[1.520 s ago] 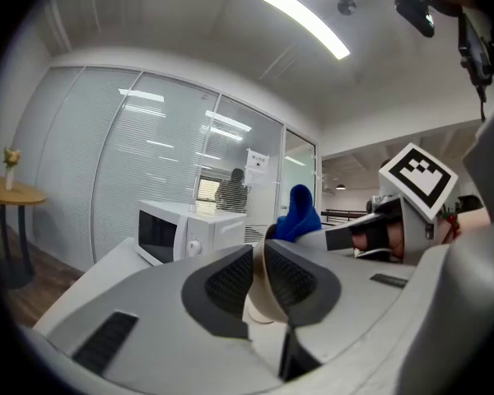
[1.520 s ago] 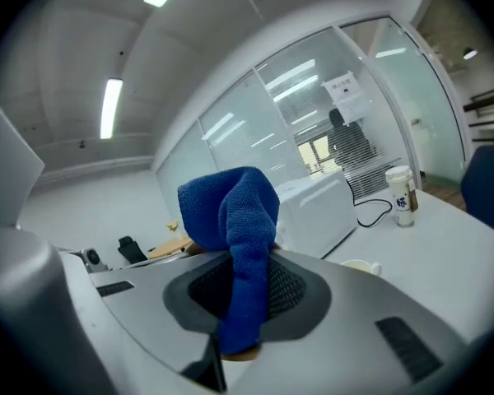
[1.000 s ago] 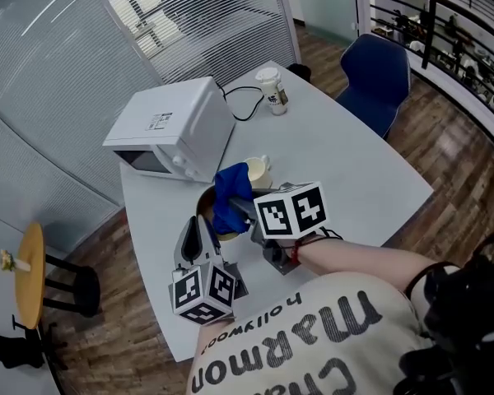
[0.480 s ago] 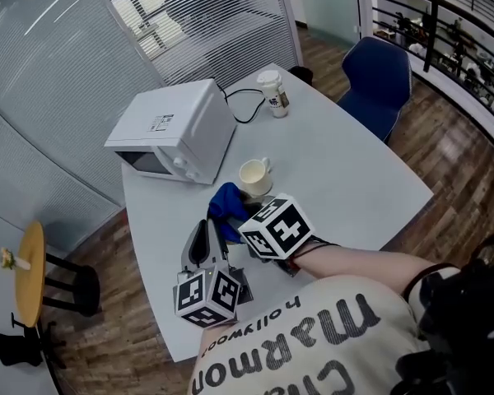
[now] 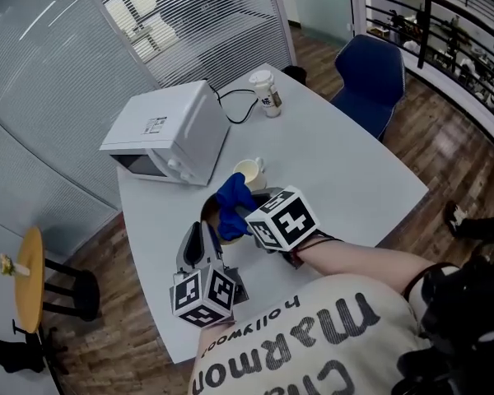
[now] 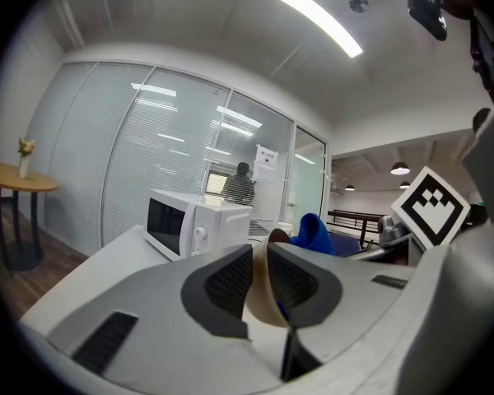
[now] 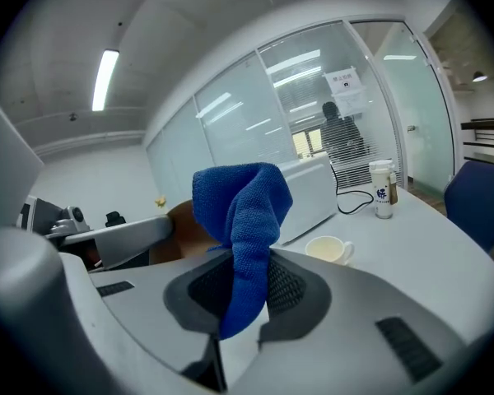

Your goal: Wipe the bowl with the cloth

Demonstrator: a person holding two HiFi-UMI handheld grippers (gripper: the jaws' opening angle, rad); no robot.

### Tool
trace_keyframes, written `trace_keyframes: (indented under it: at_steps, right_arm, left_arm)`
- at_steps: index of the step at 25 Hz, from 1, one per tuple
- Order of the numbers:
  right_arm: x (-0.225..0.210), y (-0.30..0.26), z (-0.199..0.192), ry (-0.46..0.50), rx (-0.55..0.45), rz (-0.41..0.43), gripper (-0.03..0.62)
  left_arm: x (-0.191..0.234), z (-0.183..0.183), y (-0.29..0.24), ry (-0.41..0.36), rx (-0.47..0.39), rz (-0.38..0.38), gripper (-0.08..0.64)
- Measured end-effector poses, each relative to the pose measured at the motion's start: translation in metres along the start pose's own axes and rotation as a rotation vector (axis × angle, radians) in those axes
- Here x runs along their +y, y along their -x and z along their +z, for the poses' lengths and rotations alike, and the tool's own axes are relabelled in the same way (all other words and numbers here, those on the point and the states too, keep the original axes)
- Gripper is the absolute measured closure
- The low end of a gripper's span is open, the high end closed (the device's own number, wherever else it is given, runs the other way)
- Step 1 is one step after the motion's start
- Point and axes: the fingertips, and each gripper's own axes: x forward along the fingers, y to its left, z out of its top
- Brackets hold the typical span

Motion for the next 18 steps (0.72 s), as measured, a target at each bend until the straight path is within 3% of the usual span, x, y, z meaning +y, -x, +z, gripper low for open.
trace_keyframes:
  at_steps: [5, 10, 18]
  right_arm:
    - [0.004, 0.008, 0.004, -0.029, -0.026, 0.022, 0.531]
    - [0.045, 0.008, 0.013, -0.188, -0.088, 0.297, 0.531]
    - [0.072, -0.001, -0.003, -0.068, 0.012, 0.383, 0.531]
  left_arm:
    - [-0.001, -0.001, 0.001, -0.008, 0.006, 0.013, 0.497]
    - [0.002, -0.004, -0.002, 0.059, 0.005, 0.003, 0.52]
    - [0.003, 0.0, -0.004, 0.122, -0.021, -0.023, 0.518]
